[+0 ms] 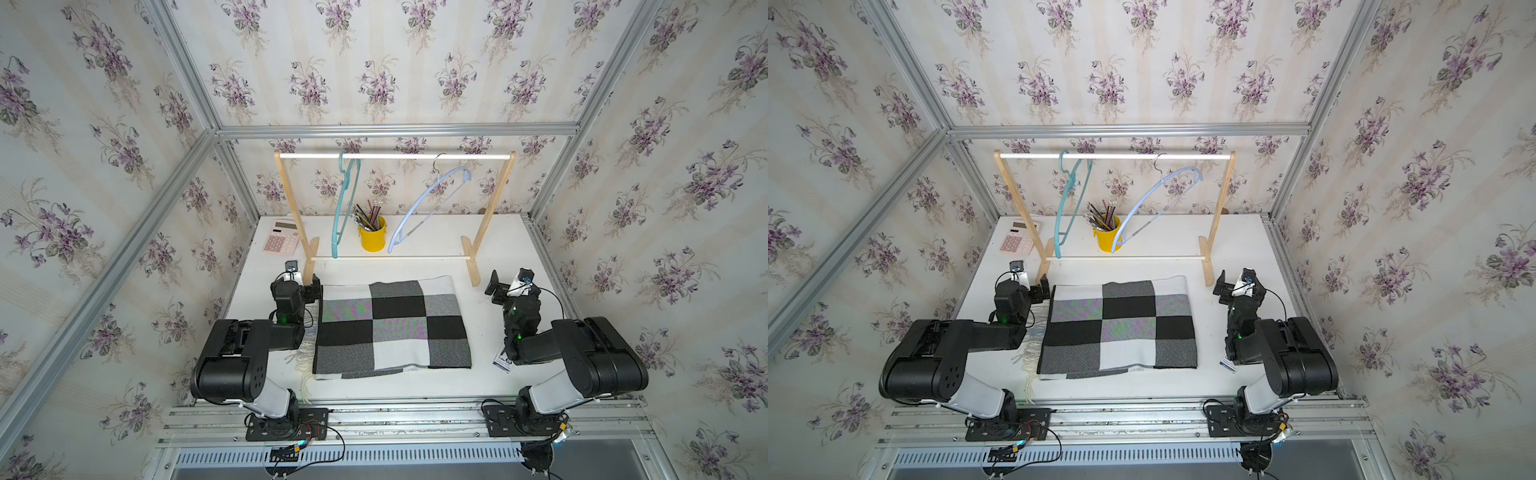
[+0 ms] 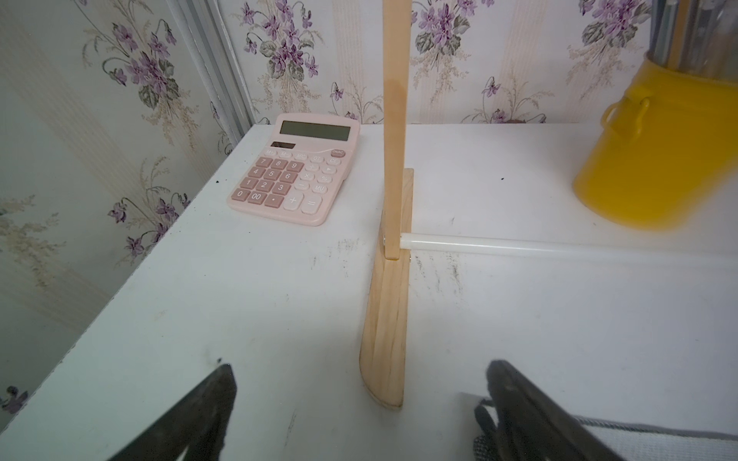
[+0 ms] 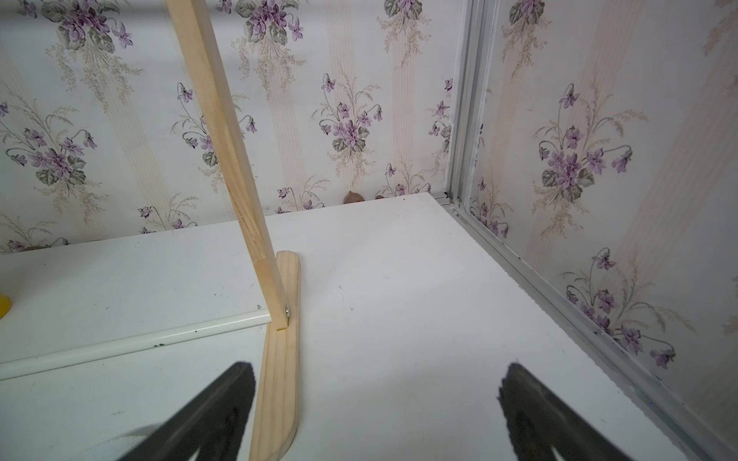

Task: Hang the scarf on the hanger
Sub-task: Pick up the hanger from the clothesline.

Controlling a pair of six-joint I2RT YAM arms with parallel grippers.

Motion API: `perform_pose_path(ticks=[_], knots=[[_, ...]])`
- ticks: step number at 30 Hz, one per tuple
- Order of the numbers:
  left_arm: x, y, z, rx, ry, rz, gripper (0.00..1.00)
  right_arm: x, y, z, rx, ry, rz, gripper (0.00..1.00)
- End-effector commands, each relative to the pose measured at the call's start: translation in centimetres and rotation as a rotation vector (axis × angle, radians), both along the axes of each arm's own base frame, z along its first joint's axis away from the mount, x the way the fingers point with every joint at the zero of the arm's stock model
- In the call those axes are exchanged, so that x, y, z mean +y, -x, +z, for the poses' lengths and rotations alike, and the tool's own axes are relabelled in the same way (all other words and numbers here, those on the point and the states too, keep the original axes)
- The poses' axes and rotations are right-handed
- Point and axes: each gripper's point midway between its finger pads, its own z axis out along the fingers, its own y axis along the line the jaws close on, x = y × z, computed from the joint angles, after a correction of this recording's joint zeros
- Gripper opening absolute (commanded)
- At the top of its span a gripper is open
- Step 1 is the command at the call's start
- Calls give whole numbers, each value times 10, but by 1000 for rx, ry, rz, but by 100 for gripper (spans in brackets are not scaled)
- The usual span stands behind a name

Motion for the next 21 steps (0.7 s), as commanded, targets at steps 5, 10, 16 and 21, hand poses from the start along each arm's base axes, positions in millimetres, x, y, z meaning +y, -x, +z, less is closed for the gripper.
perform_pose_path(ticks=[5, 10, 16, 21], knots=[[-1, -1, 5, -23, -2, -10, 100, 1, -1, 4, -14, -7, 1, 100], [-7, 9, 54, -71, -84, 37, 100, 7, 13, 31, -74, 58, -44, 100], [25, 58, 107, 47, 207, 346, 100, 34, 2, 59, 31, -42, -111, 100], [19, 113, 118, 147, 529, 460, 100, 70, -2, 96, 143, -393, 29, 100]])
